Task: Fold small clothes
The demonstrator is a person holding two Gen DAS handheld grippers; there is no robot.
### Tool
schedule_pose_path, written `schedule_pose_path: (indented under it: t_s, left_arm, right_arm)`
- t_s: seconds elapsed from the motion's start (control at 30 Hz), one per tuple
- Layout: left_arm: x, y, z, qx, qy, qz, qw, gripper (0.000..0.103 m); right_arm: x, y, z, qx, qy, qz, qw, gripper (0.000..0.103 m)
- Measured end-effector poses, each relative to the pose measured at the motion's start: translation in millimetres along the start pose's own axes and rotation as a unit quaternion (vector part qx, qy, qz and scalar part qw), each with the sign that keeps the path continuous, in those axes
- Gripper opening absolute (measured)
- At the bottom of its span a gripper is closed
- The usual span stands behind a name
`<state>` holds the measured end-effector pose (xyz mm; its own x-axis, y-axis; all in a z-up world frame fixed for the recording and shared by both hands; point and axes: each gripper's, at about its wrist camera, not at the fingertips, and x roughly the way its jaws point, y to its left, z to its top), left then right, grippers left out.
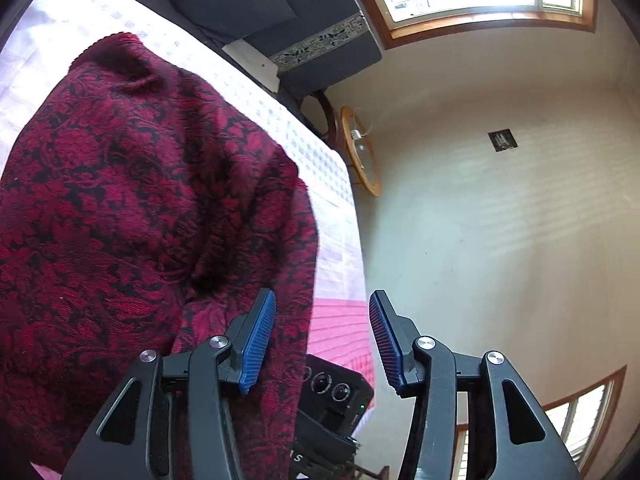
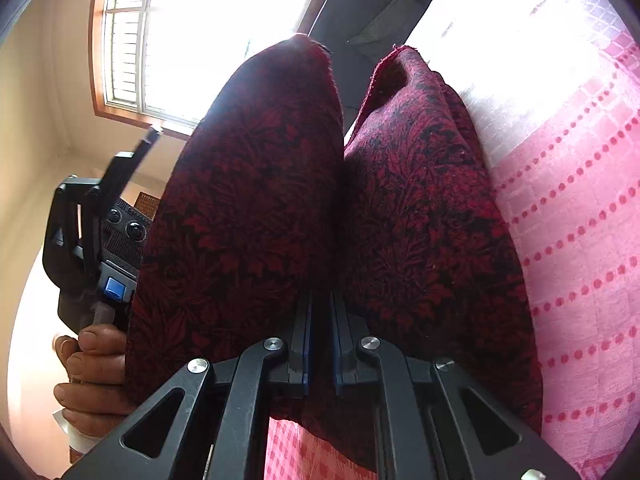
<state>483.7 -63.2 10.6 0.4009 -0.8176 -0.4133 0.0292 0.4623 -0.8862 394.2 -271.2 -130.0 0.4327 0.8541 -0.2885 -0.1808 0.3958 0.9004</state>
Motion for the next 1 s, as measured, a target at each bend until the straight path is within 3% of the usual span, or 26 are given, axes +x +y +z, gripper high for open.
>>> schedule_pose_path:
  t_s: [0.1,0.17,0.27,0.37,0.4,0.43,0.5,0.63,0.73,0.8,0.87,1.0]
  left_arm:
    - [-18,-22,-5,0.056,-0.014,-0.051,0.9970,0.050]
    - [-42,-30,-11,0.099,-0.038,-0.063,0.9924,0.052]
    - [-78,-20,-24,0.158,-0.099,-0.011,0.9824,0.060]
    - [-85,10,-39,0.200,-0.106,0.057,0.9723,0.060]
    - [-81,20,-44,0.206,-0.095,0.076,0.9709,0.060]
    - [-74,29,-53,0.214,-0.086,0.089,0.9691,0.060]
    - [-62,40,-72,0.234,-0.077,0.100,0.9640,0.060]
    - [-34,42,-102,0.269,-0.074,0.081,0.9569,0.060]
    - [-9,38,-112,0.290,-0.055,0.073,0.9527,0.060]
    - [-6,34,-118,0.305,-0.053,0.071,0.9483,0.060]
    - [-11,32,-121,0.310,-0.051,0.057,0.9477,0.060]
    - [-30,34,-120,0.285,-0.054,0.042,0.9562,0.060]
  right_arm:
    - [-7,-9,-3,0.015,-0.008,0.016,1.000,0.007]
    - [-10,-13,-4,0.026,-0.013,0.020,0.999,0.007]
    - [-22,-13,-3,0.031,-0.014,0.007,0.999,0.010]
    - [-50,-17,4,0.043,-0.041,0.001,0.998,0.032]
    - [-58,-20,8,0.052,-0.052,0.005,0.997,0.050]
    - [-65,-22,12,0.063,-0.059,0.018,0.996,0.059]
    - [-76,-21,22,0.073,-0.064,0.024,0.995,0.059]
    - [-94,19,45,0.008,-0.084,-0.014,0.996,0.059]
    - [-86,46,56,-0.028,-0.051,-0.024,0.998,0.059]
    - [-72,54,61,-0.048,-0.015,-0.081,0.995,0.059]
    - [-53,51,65,-0.065,0.004,-0.114,0.991,0.059]
    - [-22,44,67,-0.064,0.039,-0.108,0.991,0.058]
